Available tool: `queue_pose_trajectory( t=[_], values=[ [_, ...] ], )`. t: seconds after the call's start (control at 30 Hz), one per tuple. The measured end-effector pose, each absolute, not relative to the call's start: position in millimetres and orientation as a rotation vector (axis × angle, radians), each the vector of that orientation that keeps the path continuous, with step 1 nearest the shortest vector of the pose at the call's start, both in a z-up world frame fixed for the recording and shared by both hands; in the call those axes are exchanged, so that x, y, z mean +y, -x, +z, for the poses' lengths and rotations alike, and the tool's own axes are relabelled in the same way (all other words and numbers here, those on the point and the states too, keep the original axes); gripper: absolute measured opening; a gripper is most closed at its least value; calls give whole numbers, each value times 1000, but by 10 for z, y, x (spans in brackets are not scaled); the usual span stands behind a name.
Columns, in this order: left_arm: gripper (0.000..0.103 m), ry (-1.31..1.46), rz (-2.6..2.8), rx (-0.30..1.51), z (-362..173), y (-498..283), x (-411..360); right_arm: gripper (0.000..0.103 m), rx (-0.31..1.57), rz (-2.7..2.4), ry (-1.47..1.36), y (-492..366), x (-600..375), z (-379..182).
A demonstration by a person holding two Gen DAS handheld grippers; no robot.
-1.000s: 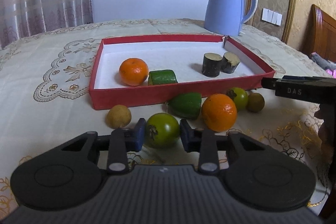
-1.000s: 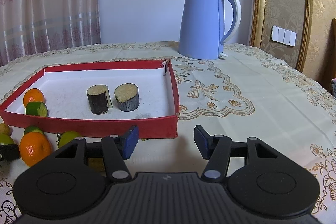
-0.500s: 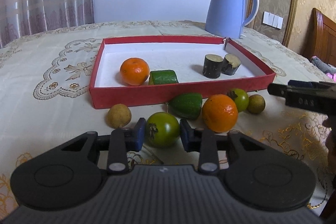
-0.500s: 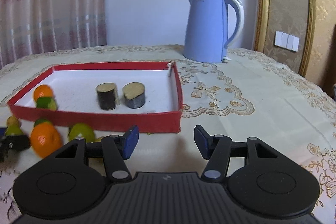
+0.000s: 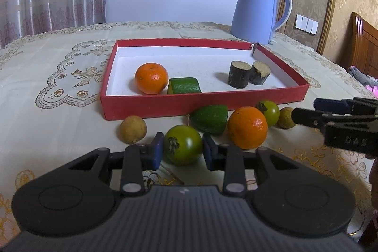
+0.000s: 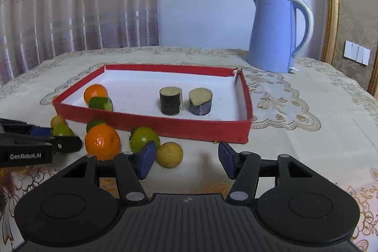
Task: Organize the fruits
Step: 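Close the left gripper on the green tomato while right grasps the yellow fruit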
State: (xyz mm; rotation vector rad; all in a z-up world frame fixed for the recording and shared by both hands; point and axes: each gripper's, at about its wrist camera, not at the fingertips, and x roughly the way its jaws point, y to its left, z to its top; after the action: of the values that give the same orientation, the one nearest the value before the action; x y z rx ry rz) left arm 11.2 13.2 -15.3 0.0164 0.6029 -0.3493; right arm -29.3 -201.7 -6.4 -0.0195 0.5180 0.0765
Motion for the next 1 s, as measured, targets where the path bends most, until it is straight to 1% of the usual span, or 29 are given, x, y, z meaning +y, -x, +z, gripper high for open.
queue_pose_trajectory(
  t=[0.17, 0.3, 0.4, 0.47, 0.63, 1.0],
  values=[
    [31, -27, -346, 603, -157, -112, 117, 57, 536, 88, 24, 216, -1991, -106],
    [31, -27, -346, 604, -162, -110, 112, 51, 542, 94, 32, 158, -1974, -129],
    [32, -31, -346, 604, -162, -109, 111, 49, 543, 100, 43, 141, -1952, -131],
    [32, -32, -346, 604, -164, -110, 115, 45, 543, 100, 52, 134, -1938, -131],
    [32, -34, -345, 604, -165, -109, 114, 27, 556, 125, 74, 128, -1871, -142],
    [32, -33, -345, 604, -165, -109, 113, 26, 545, 82, 48, 145, -1926, -141]
  ],
)
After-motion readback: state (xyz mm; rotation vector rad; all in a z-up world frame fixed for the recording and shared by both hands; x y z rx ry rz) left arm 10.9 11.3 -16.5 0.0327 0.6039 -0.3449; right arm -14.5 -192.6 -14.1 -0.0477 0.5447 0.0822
